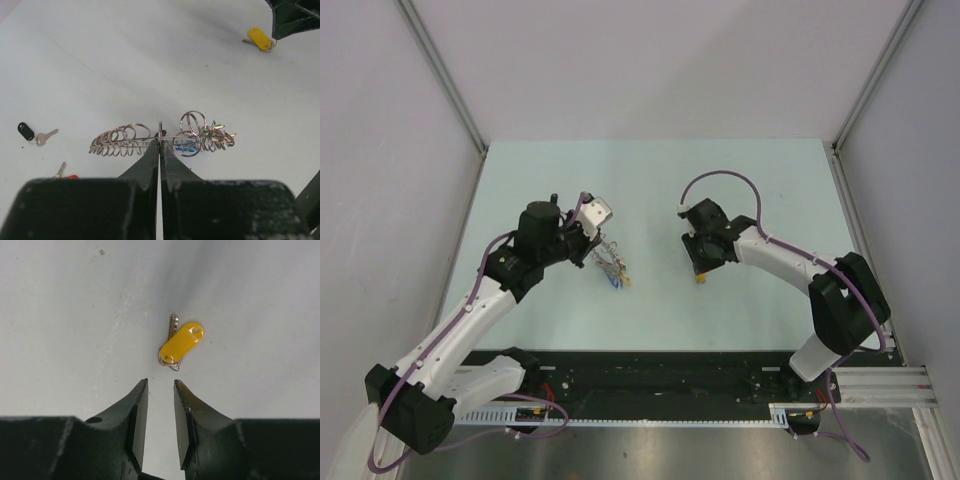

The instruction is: Put the keys on the keyring

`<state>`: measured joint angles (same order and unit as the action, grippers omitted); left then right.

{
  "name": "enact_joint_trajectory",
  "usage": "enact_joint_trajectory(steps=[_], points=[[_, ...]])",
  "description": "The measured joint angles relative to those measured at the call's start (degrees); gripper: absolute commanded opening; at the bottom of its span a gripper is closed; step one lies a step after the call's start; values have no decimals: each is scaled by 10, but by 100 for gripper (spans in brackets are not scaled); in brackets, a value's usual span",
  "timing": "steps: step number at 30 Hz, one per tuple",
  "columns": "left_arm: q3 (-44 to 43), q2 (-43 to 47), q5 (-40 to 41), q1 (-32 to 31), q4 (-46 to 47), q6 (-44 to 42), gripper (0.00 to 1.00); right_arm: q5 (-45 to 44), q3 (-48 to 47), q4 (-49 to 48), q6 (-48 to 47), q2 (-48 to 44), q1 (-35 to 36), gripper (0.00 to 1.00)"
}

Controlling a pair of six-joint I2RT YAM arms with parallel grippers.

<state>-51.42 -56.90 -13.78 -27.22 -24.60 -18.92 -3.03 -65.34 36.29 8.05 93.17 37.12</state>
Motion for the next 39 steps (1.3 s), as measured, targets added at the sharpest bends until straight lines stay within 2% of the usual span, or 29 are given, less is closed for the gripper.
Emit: enact_joint_trajectory(steps=[9, 15, 25, 32, 39], points=[[0, 0, -2, 0, 0, 0, 0, 89, 184, -133, 64, -89, -97, 30], [0, 0, -3, 0, 0, 0, 0, 163, 245, -233, 88, -99, -131, 29], [0, 0, -4, 0, 0, 0, 0, 225, 258, -313, 87, -90, -158, 25], [0, -1, -4, 0, 0, 0, 0, 253, 258, -323, 81, -56, -166, 23], [0, -1, -4, 0, 0, 0, 0, 267, 258, -325, 73, -40, -167, 17]])
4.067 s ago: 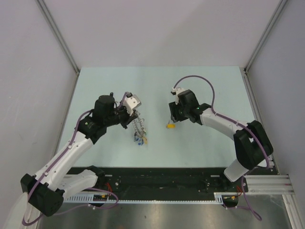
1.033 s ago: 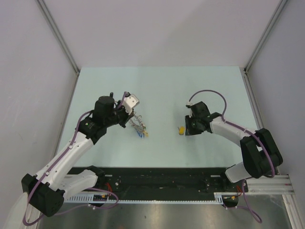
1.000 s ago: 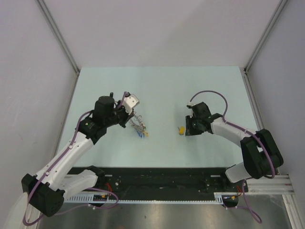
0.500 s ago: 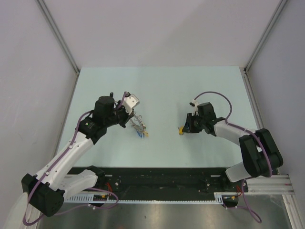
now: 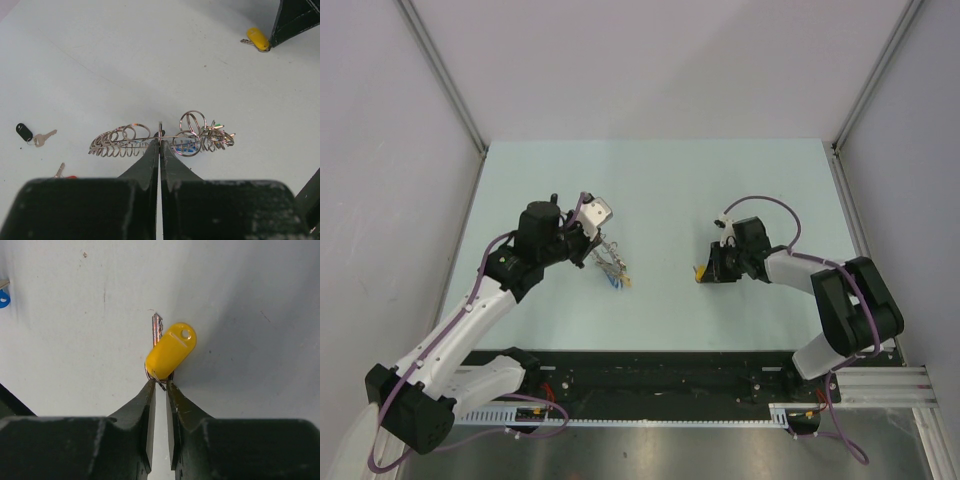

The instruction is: Put the keys on the keyring

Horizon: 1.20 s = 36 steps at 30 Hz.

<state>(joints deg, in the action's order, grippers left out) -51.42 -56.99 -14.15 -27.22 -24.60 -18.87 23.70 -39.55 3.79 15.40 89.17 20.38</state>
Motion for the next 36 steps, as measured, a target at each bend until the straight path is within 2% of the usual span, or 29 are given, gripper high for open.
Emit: enact_joint_trajectory(steps=[9, 15, 23, 31, 36], points=[[0, 0, 0, 0, 0, 0, 0, 8, 0, -7, -9, 3, -3, 0], [0, 0, 0, 0, 0, 0, 0, 12, 0, 0, -26, -15, -3, 0], [0, 0, -1, 0, 0, 0, 0, 23, 0, -1, -78, -158, 17, 0], [0, 0, -9, 0, 0, 0, 0, -7, -1, -13, -171, -270, 99, 0], [0, 1, -48, 0, 0, -3, 1, -10, -1, -34, -219, -318, 140, 0]])
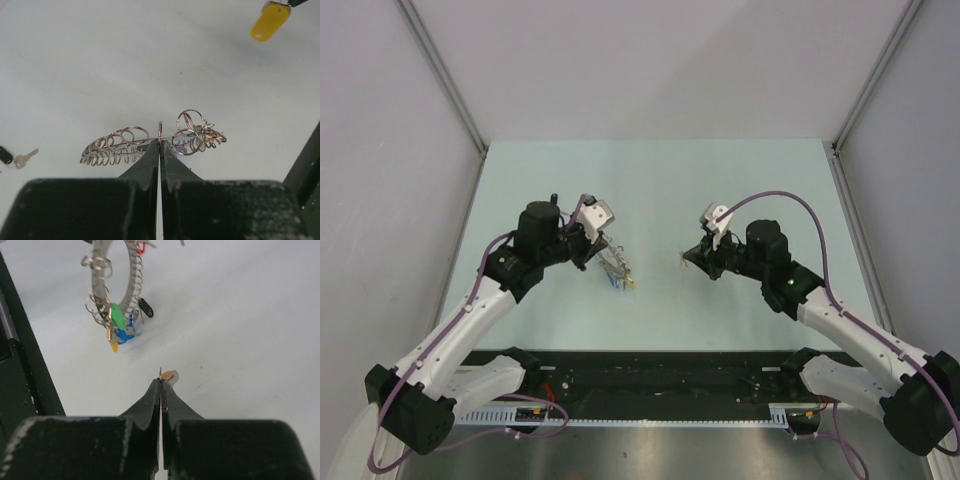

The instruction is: Put the keys on the keyring

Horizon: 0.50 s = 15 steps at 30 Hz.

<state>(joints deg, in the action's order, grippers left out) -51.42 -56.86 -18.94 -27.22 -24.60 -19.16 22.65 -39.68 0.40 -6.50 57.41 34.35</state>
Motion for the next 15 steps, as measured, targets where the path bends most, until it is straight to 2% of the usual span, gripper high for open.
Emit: enact_joint_trajectory(steps=[7, 15], points=[[-1, 2, -96, -12, -4, -30, 0, 10, -21, 6, -44, -27, 40, 0], [-49, -18, -114, -81, -48, -90, 0, 28, -38, 18, -76, -54, 48, 0]])
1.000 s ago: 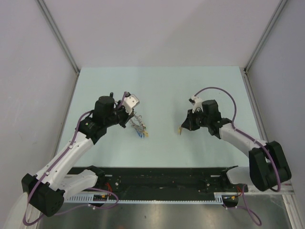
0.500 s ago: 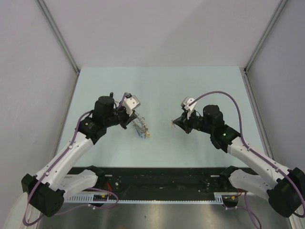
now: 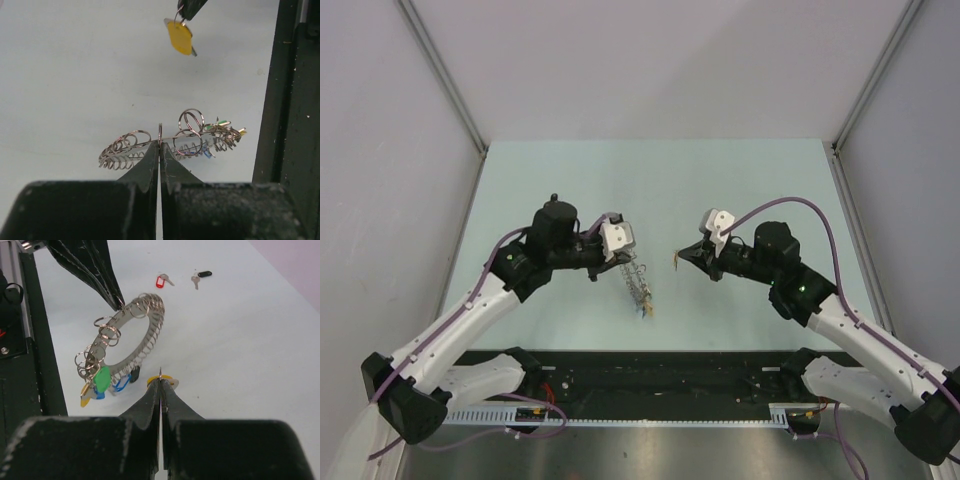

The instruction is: Put the keys on the keyring

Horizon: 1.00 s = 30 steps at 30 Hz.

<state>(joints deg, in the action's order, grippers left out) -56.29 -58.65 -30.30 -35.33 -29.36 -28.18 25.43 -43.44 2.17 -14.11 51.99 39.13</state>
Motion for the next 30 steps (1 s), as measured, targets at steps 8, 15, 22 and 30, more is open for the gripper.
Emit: enact_joint_trajectory(steps=[8, 15, 22, 30], points=[[-35, -26, 8, -45, -16, -44, 0, 51, -3, -24, -46, 16, 1, 0], [-41, -34, 16, -53, -16, -55, 0, 83, -7, -33, -106, 43, 9, 0], [-10, -21, 16, -53, 8, -54, 0, 108, -10, -37, -146, 56, 14, 0], [22, -9, 8, -54, 28, -52, 0, 116, -14, -40, -174, 69, 34, 0]])
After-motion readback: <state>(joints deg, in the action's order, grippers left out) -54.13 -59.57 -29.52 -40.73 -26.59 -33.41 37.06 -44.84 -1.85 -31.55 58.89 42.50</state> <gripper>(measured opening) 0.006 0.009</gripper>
